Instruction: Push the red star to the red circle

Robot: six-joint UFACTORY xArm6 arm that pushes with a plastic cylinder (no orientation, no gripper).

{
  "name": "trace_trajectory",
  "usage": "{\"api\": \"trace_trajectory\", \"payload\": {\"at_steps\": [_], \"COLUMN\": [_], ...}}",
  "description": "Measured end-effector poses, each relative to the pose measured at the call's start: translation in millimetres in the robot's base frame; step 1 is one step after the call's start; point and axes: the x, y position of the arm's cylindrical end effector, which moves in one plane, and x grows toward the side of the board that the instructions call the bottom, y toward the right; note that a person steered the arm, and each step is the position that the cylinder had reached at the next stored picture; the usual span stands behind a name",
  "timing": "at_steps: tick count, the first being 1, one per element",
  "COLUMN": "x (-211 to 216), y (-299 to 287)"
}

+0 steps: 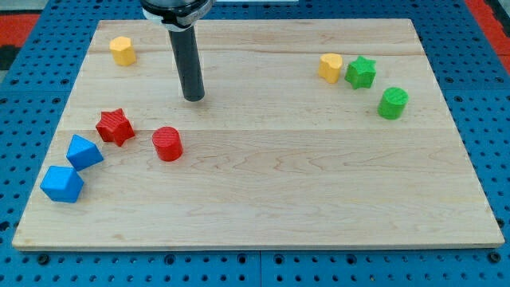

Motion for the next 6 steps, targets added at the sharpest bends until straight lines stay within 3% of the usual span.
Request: {"api": "trace_trajectory", "payload": {"at_steps": [2,5,6], "x": [19,6,31], "y": [1,-138,-177]}}
